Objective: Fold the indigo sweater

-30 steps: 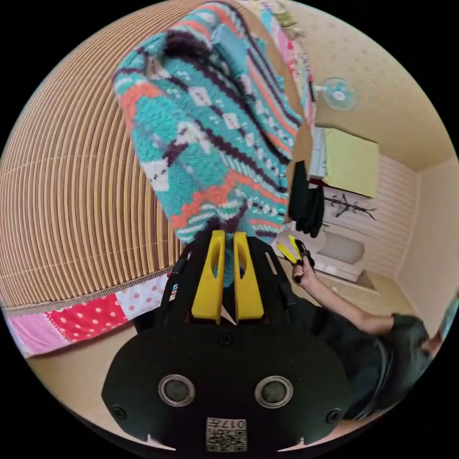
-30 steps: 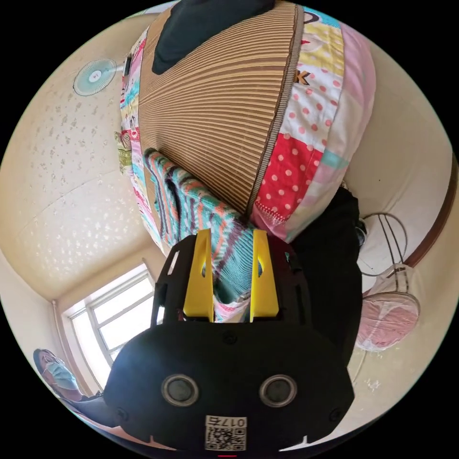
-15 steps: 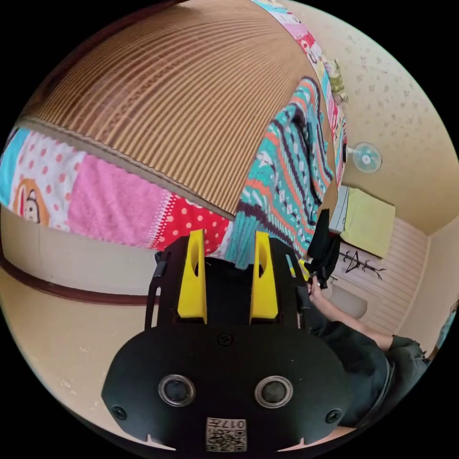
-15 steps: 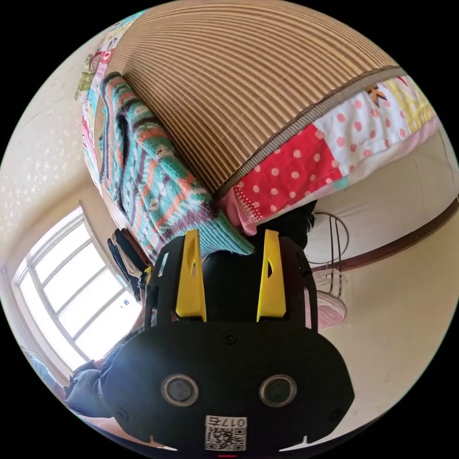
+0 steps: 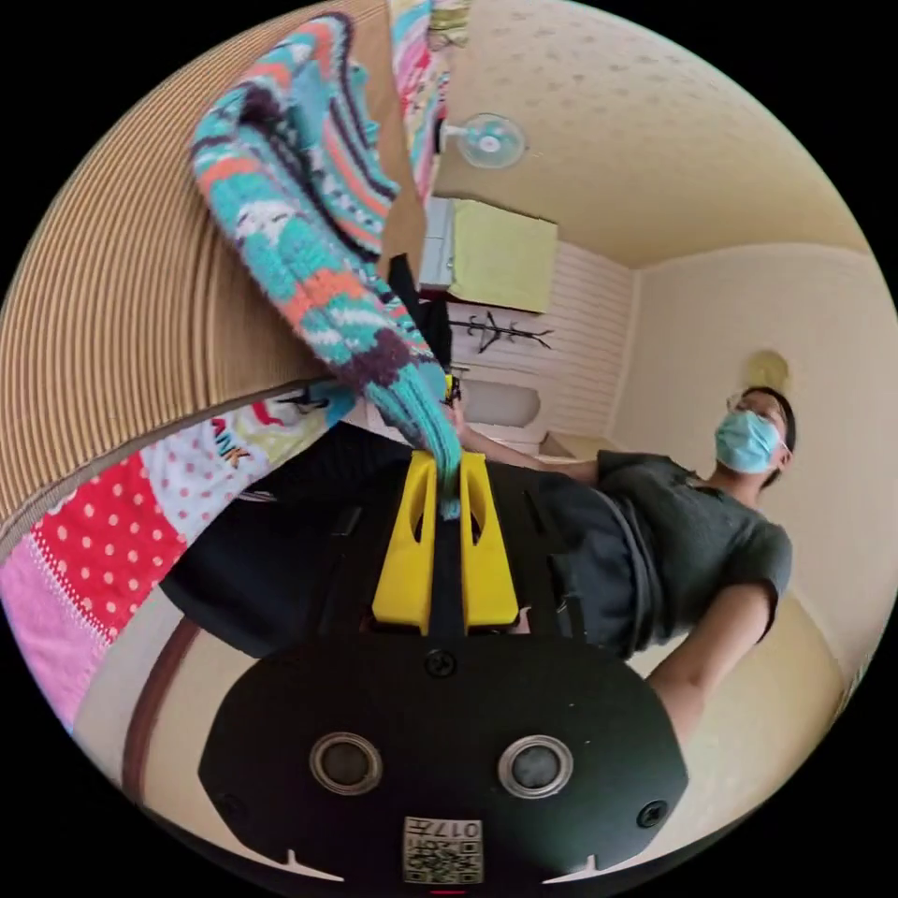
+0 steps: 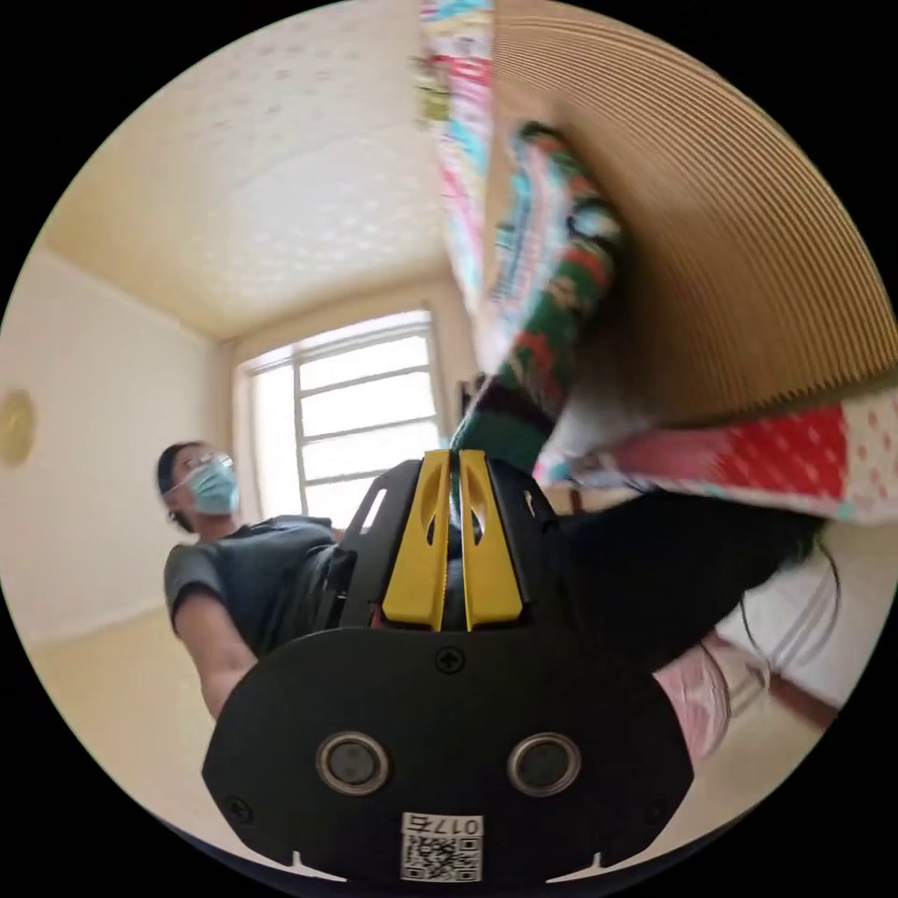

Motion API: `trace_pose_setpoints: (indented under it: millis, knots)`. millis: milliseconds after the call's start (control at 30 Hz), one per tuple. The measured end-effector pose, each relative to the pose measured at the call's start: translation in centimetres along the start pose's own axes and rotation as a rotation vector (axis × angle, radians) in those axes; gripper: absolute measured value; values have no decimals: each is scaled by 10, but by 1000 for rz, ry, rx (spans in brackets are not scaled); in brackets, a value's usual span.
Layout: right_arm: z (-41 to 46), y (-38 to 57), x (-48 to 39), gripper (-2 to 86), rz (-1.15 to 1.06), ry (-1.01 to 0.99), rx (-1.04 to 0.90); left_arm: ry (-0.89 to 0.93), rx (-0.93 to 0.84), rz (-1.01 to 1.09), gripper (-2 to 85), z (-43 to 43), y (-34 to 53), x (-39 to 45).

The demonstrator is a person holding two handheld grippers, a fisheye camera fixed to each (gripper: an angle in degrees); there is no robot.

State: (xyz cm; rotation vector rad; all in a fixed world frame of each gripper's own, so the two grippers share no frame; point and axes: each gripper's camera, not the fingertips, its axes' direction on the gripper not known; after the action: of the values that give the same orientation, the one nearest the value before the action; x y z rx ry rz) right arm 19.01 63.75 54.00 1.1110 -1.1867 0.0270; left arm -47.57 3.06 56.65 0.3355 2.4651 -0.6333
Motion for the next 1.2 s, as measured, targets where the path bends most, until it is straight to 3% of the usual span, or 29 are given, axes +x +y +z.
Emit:
trace_pose_setpoints:
  millis: [133,233,400,500,633,700,800,867,967,1033,1100,1200]
  knots:
    - [-2,8,-57,18,-344,-279,64,239,54,258,48,-5,0,60]
    - [-9,-3,-40,18,-329,-293,164,285,255,296,50,-25,-5,62]
    - [-31,-50,66,16,14,-159,359,40,591,-144,49,-49,-46,-26]
    - [-35,-87,115,17,147,-141,491,-77,680,-238,49,-57,-92,-46]
    - [-35,-145,147,22,224,13,571,-311,625,-223,64,-57,-161,-35]
    - [-34,-160,162,23,302,114,570,-515,510,-223,92,-46,-190,-30]
    - [-33,-172,161,29,228,211,596,-778,534,-273,113,-34,-177,-24]
    - [-25,-175,158,38,167,242,585,-853,597,-292,134,-33,-152,-26]
    - [17,-185,163,64,126,350,391,-811,546,-411,161,-33,-117,-72]
    - [79,-192,184,91,149,480,138,-767,447,-491,171,-28,-101,-110]
    - [137,-194,205,105,163,544,-58,-567,333,-466,155,-11,-87,-150]
    - [241,-196,231,127,129,580,-346,-489,316,-503,116,0,-77,-170]
